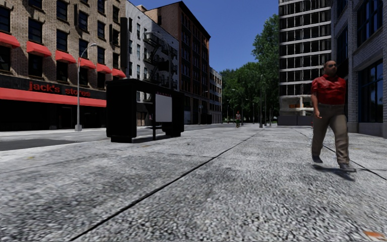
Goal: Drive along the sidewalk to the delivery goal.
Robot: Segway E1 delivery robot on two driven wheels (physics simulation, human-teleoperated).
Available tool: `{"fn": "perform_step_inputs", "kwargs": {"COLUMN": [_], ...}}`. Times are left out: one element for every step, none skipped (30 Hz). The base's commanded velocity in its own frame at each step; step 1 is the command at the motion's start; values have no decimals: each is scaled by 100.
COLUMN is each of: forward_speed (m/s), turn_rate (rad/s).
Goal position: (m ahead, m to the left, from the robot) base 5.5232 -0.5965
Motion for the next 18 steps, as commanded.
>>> {"fn": "perform_step_inputs", "kwargs": {"forward_speed": [200, 200, 200, 200, 200, 200, 200, 200, 200, 200, 200, 200, 200, 200, 200, 192, 179, 168], "turn_rate": [0, 0, 0, 0, 0, 0, 0, 0, 0, 0, 0, 0, 0, 5, 17, 25, 29, 35]}}
